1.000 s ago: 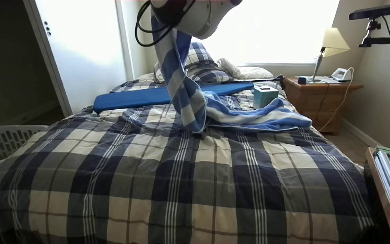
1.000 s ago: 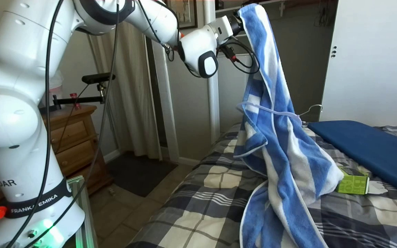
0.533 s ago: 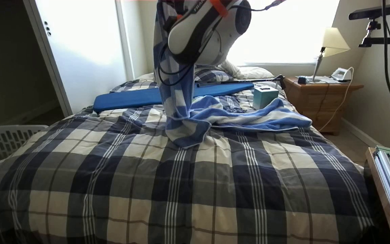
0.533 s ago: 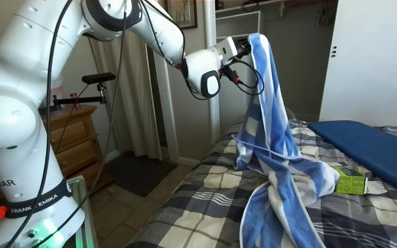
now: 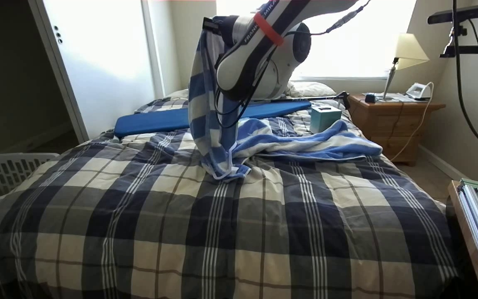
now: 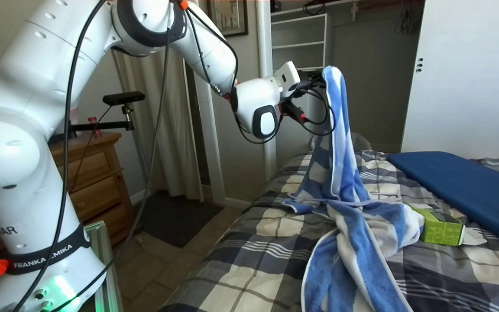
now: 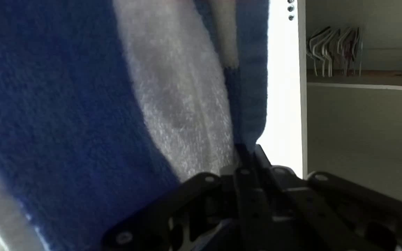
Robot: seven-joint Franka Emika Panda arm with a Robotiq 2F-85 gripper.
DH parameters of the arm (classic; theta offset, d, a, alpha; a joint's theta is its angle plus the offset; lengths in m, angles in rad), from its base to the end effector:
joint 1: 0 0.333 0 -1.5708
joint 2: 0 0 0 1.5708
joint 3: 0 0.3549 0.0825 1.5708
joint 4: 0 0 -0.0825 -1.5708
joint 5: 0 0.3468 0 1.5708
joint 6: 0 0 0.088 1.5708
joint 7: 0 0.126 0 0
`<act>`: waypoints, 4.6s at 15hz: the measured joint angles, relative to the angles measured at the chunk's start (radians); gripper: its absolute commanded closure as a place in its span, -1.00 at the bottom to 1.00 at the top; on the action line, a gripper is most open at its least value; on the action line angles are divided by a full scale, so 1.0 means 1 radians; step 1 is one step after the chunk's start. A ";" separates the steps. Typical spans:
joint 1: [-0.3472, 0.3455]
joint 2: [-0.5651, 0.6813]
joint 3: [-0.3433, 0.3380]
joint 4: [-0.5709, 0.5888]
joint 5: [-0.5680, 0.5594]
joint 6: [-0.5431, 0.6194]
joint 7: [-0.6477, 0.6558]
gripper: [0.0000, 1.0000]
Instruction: Pull the white and blue towel to the left
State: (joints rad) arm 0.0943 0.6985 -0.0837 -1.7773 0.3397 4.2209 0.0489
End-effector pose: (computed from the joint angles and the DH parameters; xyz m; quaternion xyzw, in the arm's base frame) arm 0.6734 -0.0251 0.4368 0.6304 -0.1510 0.7611 0.0215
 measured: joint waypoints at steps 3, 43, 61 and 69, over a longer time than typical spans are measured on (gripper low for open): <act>0.058 0.009 -0.089 0.061 -0.015 -0.005 -0.042 0.98; 0.401 0.463 -0.587 0.670 0.478 -1.141 -0.112 -1.00; 0.251 0.149 -0.290 0.722 -0.191 -2.135 0.531 -1.00; 0.152 -0.061 -0.256 0.426 -0.427 -1.786 0.612 -1.00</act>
State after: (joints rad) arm 0.2463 0.6372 -0.3394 -1.3511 -0.0874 2.4350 0.6610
